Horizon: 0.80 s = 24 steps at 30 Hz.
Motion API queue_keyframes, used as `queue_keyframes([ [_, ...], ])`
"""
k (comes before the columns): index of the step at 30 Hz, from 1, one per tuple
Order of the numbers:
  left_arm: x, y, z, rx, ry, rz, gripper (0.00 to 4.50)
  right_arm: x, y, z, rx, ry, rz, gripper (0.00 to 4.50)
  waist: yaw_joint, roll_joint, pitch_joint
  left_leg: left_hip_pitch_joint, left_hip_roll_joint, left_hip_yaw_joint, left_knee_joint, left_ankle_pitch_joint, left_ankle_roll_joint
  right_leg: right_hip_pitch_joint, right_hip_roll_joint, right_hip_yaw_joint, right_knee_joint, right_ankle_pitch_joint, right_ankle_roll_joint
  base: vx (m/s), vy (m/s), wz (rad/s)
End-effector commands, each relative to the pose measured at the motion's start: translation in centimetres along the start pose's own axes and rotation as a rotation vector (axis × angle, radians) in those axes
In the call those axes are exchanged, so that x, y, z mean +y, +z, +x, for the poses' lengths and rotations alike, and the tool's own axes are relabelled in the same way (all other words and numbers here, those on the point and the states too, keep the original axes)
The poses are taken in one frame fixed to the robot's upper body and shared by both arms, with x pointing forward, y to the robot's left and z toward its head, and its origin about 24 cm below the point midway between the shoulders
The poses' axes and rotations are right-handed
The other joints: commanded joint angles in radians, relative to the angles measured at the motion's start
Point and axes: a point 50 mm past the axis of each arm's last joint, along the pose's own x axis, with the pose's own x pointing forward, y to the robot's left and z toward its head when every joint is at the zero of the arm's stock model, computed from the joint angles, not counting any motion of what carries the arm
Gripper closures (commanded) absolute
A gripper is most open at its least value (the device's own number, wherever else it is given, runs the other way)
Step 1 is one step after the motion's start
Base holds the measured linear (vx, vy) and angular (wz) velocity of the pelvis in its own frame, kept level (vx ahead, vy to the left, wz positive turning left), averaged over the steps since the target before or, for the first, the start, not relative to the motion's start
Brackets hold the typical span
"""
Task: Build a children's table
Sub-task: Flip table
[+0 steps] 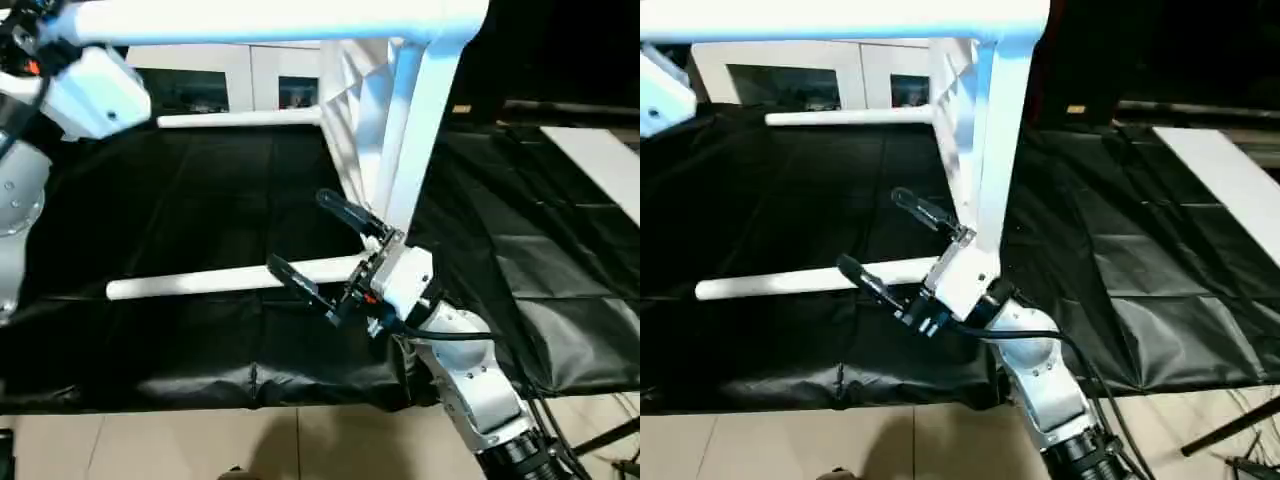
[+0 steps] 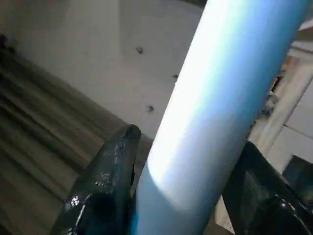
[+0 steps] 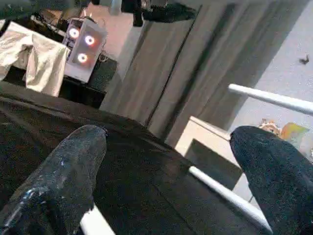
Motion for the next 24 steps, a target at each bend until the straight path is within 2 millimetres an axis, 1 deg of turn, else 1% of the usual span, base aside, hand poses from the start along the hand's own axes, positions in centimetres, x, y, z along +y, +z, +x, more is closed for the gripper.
queue_keyframes([
  [1, 1.3, 0.2, 0.1, 0.002, 0.104, -0.198, 2.23, 0.1, -0.4, -0.4, 0.030, 0.003, 0.014, 0.00, -0.005, 0.019, -0.064, 0.022, 0.030, -0.015, -0.085, -0.386, -0.041, 0.029, -0.049, 0.037, -0.066, -0.269, -0.156, 0.000, 0.000, 0.00],
  [2, 1.7, 0.0, 0.2, 0.050, 0.136, -0.295, 2.23, 0.2, -0.7, -0.7, 0.056, 0.009, 0.043, 0.00, 0.000, 0.021, -0.064, 0.023, 0.030, -0.013, -0.083, -0.367, -0.035, 0.028, -0.048, 0.038, -0.067, -0.259, -0.159, 0.000, 0.000, 0.00],
  [4, 2.0, -0.1, 0.2, 0.077, 0.159, -0.347, 2.23, 0.3, -0.9, -0.9, 0.070, 0.019, 0.060, 0.00, 0.003, 0.021, -0.065, 0.024, 0.030, -0.012, -0.081, -0.360, -0.032, 0.028, -0.047, 0.037, -0.066, -0.251, -0.161, 0.000, 0.000, 0.00],
  [5, 2.4, -0.3, 0.3, 0.099, 0.178, -0.387, 2.23, 0.5, -1.1, -1.0, 0.082, 0.030, 0.071, 0.00, 0.006, 0.022, -0.068, 0.021, 0.028, -0.010, -0.078, -0.329, -0.020, 0.031, -0.048, 0.037, -0.064, -0.229, -0.168, 0.000, 0.000, 0.00],
  [6, 2.7, -0.4, 0.4, 0.118, 0.198, -0.425, 2.23, 0.6, -1.2, -1.2, 0.092, 0.038, 0.077, 0.00, 0.007, 0.022, -0.068, 0.018, 0.027, -0.010, -0.077, -0.311, -0.018, 0.034, -0.049, 0.037, -0.061, -0.220, -0.170, 0.000, 0.000, 0.00],
  [7, 2.9, -0.6, 0.4, 0.134, 0.212, -0.453, 2.23, 0.7, -1.3, -1.3, 0.099, 0.044, 0.083, 0.00, 0.007, 0.025, -0.067, 0.016, 0.027, -0.009, -0.077, -0.295, -0.013, 0.034, -0.049, 0.037, -0.062, -0.217, -0.172, 0.000, 0.000, 0.00],
  [8, 3.1, -0.6, 0.4, 0.146, 0.219, -0.471, 2.23, 0.7, -1.3, -1.3, 0.104, 0.049, 0.086, 0.00, 0.011, 0.030, -0.069, 0.015, 0.026, -0.010, -0.074, -0.283, -0.011, 0.034, -0.050, 0.035, -0.061, -0.215, -0.173, 0.000, 0.000, 0.00],
  [9, 3.2, -0.7, 0.4, 0.159, 0.231, -0.493, 2.23, 0.8, -1.4, -1.4, 0.107, 0.052, 0.088, 0.00, 0.012, 0.028, -0.069, 0.014, 0.026, -0.009, -0.074, -0.276, -0.010, 0.034, -0.049, 0.034, -0.062, -0.211, -0.175, 0.000, 0.000, 0.00],
  [11, 3.4, -1.0, 0.3, 0.199, 0.257, -0.557, 2.23, 0.9, -1.4, -1.5, 0.114, 0.058, 0.088, 0.00, 0.011, 0.029, -0.069, 0.014, 0.027, -0.010, -0.075, -0.277, -0.011, 0.036, -0.049, 0.033, -0.061, -0.207, -0.177, 0.000, 0.000, 0.00],
  [13, 3.4, -1.3, 0.2, 0.231, 0.270, -0.599, 2.23, 0.9, -1.4, -1.6, 0.117, 0.060, 0.091, 0.00, 0.010, 0.031, -0.069, 0.013, 0.027, -0.011, -0.075, -0.279, -0.013, 0.037, -0.049, 0.032, -0.060, -0.201, -0.180, 0.000, 0.000, 0.00],
  [15, 3.4, -1.5, 0.2, 0.253, 0.274, -0.628, 2.23, 0.9, -1.4, -1.6, 0.119, 0.062, 0.095, 0.00, 0.007, 0.029, -0.069, 0.011, 0.027, -0.012, -0.075, -0.280, -0.009, 0.039, -0.049, 0.031, -0.061, -0.195, -0.182, 0.000, 0.000, 0.00],
  [17, 3.3, -2.0, 0.0, 0.307, 0.282, -0.700, 2.24, 1.0, -1.4, -1.7, 0.128, 0.082, 0.105, 0.00, 0.002, 0.030, -0.067, 0.012, 0.026, -0.012, -0.076, -0.295, -0.006, 0.039, -0.049, 0.031, -0.065, -0.227, -0.173, 0.000, 0.000, 0.00],
  [18, 3.3, -2.0, 0.0, 0.307, 0.282, -0.700, 2.24, 1.0, -1.4, -1.7, 0.128, 0.082, 0.105, 0.00, 0.000, 0.026, -0.065, 0.009, 0.025, -0.014, -0.077, -0.301, -0.004, 0.041, -0.049, 0.030, -0.067, -0.246, -0.166, 0.000, 0.000, 0.00],
  [20, 3.1, -2.4, -0.1, 0.331, 0.281, -0.740, 2.24, 1.1, -1.4, -1.7, 0.136, 0.104, 0.106, 0.00, -0.003, 0.025, -0.064, 0.009, 0.024, -0.014, -0.078, -0.311, -0.004, 0.040, -0.051, 0.031, -0.072, -0.283, -0.156, 0.000, 0.000, 0.00],
  [21, 3.0, -2.5, -0.1, 0.340, 0.276, -0.747, 2.24, 1.1, -1.4, -1.8, 0.141, 0.116, 0.105, 0.00, -0.004, 0.023, -0.065, 0.010, 0.025, -0.013, -0.077, -0.306, -0.002, 0.040, -0.052, 0.031, -0.073, -0.286, -0.153, 0.000, 0.000, 0.00],
  [22, 3.0, -2.6, -0.1, 0.345, 0.277, -0.751, 2.24, 1.0, -1.4, -1.8, 0.142, 0.120, 0.104, 0.00, -0.004, 0.023, -0.065, 0.010, 0.025, -0.013, -0.077, -0.306, -0.002, 0.040, -0.052, 0.031, -0.073, -0.286, -0.153, 0.000, 0.000, 0.00],
  [24, 2.9, -2.8, -0.2, 0.362, 0.272, -0.760, 2.24, 0.8, -1.3, -1.8, 0.146, 0.137, 0.099, 0.00, -0.008, 0.022, -0.065, 0.008, 0.025, -0.012, -0.075, -0.280, 0.006, 0.041, -0.050, 0.031, -0.071, -0.265, -0.155, 0.000, 0.000, 0.00],
])
